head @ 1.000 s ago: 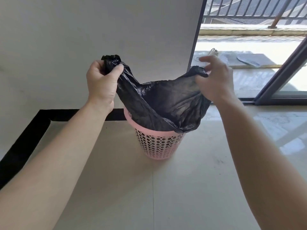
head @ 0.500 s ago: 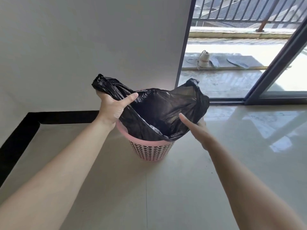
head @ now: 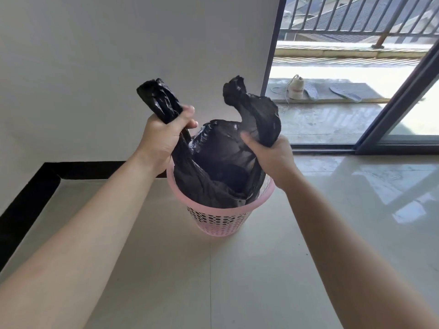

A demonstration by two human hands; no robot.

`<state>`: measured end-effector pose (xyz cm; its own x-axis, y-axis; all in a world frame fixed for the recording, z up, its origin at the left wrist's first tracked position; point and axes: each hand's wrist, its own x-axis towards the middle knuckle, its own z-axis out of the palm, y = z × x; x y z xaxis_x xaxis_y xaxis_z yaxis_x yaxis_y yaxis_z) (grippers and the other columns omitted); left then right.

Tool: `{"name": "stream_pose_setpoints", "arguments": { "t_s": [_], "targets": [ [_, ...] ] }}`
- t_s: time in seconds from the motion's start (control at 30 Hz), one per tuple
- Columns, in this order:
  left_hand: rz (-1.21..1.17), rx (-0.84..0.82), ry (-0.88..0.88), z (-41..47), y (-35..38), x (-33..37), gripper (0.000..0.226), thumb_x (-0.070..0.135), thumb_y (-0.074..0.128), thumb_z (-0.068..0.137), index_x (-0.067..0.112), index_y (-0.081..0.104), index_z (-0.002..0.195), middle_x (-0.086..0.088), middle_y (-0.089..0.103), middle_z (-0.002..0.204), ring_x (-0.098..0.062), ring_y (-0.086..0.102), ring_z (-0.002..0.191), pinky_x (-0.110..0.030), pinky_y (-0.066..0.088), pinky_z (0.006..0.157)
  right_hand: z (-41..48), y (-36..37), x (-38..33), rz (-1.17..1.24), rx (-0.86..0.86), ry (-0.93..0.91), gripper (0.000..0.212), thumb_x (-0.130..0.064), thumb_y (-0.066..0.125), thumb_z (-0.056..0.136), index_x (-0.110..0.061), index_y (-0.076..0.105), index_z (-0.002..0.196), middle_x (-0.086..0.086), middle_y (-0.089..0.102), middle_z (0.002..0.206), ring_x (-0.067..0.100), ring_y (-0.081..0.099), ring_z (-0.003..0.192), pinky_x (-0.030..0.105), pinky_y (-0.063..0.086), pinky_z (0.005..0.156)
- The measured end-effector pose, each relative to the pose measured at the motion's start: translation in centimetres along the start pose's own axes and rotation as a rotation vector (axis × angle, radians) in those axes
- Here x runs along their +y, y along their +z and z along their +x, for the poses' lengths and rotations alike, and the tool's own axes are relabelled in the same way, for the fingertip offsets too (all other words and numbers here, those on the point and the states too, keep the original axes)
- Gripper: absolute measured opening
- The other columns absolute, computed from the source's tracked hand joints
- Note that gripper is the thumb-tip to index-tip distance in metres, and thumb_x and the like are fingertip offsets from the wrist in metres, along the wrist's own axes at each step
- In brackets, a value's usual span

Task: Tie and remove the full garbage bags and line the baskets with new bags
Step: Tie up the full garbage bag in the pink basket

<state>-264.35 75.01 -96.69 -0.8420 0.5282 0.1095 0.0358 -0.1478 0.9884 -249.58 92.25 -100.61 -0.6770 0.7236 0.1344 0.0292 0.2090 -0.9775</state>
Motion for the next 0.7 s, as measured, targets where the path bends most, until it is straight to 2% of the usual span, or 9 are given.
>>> {"name": "stream_pose_setpoints", "arguments": {
  "t_s": [0.07,0.2,0.3,0.37,0.4,0.5,0.57,0.63,0.7],
  "targets": [
    [0.035,-0.076,0.022,-0.2,0.4,0.4,0.029,0.014,0.079,0.080,0.024,0.062,0.102,-0.001,0.054,0.076,-0.014,0.058,0.072,-0.025,0.050,0.073,-0.3,0.4,-0.2,-0.064,-0.087,-0.031,0.012,-0.032,0.077,0.085,-0.021,0.079,0.080,0.005,0.076,0.079,0.018,0.074,0.078,0.043,0.060,0.078],
    [0.102,-0.089,0.061,-0.9,1.3,0.6,0.041,0.007,0.085,0.071,0.022,0.048,0.060,0.008,0.049,0.056,-0.005,0.051,0.052,-0.018,0.044,0.056,-1.0,0.8,-0.7,-0.250,-0.200,-0.093,0.027,-0.043,0.078,0.079,-0.021,0.075,0.094,-0.001,0.075,0.083,0.010,0.071,0.084,0.044,0.057,0.081],
    [0.034,-0.112,0.098,-1.4,1.5,0.5,0.019,0.003,0.076,0.081,0.021,0.072,0.078,0.012,0.069,0.065,-0.001,0.065,0.060,-0.014,0.049,0.056,-1.0,0.9,-0.7,-0.403,-0.276,-0.107,0.074,-0.068,0.080,0.060,-0.035,0.058,0.122,-0.012,0.069,0.115,0.012,0.063,0.112,0.043,0.050,0.098],
    [0.043,-0.129,0.116,-1.7,1.5,0.6,0.012,0.005,0.068,0.089,0.015,0.073,0.087,0.015,0.067,0.060,0.002,0.060,0.055,-0.014,0.046,0.055,-1.1,0.8,-0.6,-0.467,-0.257,-0.079,0.107,-0.080,0.075,0.052,-0.042,0.034,0.143,-0.012,0.058,0.136,0.013,0.054,0.126,0.040,0.042,0.107],
    [0.041,-0.120,0.096,-1.8,1.4,0.7,0.010,0.009,0.068,0.090,0.016,0.074,0.087,0.014,0.064,0.057,-0.001,0.057,0.054,-0.018,0.045,0.055,-1.0,0.8,-0.4,-0.476,-0.257,-0.111,0.104,-0.082,0.071,0.055,-0.046,0.030,0.144,-0.014,0.056,0.137,0.012,0.053,0.126,0.035,0.041,0.106],
    [-0.013,-0.100,0.040,-1.2,0.5,1.2,0.006,0.023,0.075,0.085,0.021,0.077,0.089,0.008,0.057,0.056,-0.016,0.046,0.060,-0.026,0.041,0.058,-0.5,0.6,0.5,-0.553,-0.355,-0.163,0.044,-0.071,0.055,0.083,-0.040,0.063,0.114,-0.011,0.070,0.104,0.014,0.065,0.101,0.035,0.052,0.088],
    [-0.044,-0.096,0.040,-1.1,0.0,1.5,0.012,0.027,0.079,0.076,0.021,0.078,0.086,0.006,0.064,0.066,-0.017,0.044,0.060,-0.025,0.038,0.058,-0.1,0.6,1.5,-0.711,-0.403,-0.056,0.051,-0.073,0.044,0.088,-0.031,0.072,0.096,-0.001,0.071,0.085,0.017,0.066,0.082,0.039,0.054,0.077],
    [-0.049,-0.109,0.033,-1.3,-0.3,1.6,0.012,0.024,0.080,0.072,0.020,0.077,0.082,0.005,0.070,0.079,-0.015,0.045,0.057,-0.026,0.038,0.058,0.0,0.5,2.5,-0.930,-0.360,-0.104,0.061,-0.077,0.037,0.087,-0.026,0.070,0.092,-0.002,0.063,0.078,0.012,0.059,0.071,0.031,0.048,0.060],
    [-0.022,-0.128,-0.025,-1.5,-0.6,1.4,0.021,0.021,0.079,0.072,0.017,0.074,0.092,-0.002,0.065,0.082,-0.015,0.047,0.057,-0.025,0.041,0.059,-0.3,0.5,3.4,-1.080,-0.330,-0.231,0.065,-0.075,0.030,0.089,-0.024,0.069,0.100,-0.004,0.051,0.082,0.013,0.050,0.075,0.029,0.040,0.066]
  ]
}}
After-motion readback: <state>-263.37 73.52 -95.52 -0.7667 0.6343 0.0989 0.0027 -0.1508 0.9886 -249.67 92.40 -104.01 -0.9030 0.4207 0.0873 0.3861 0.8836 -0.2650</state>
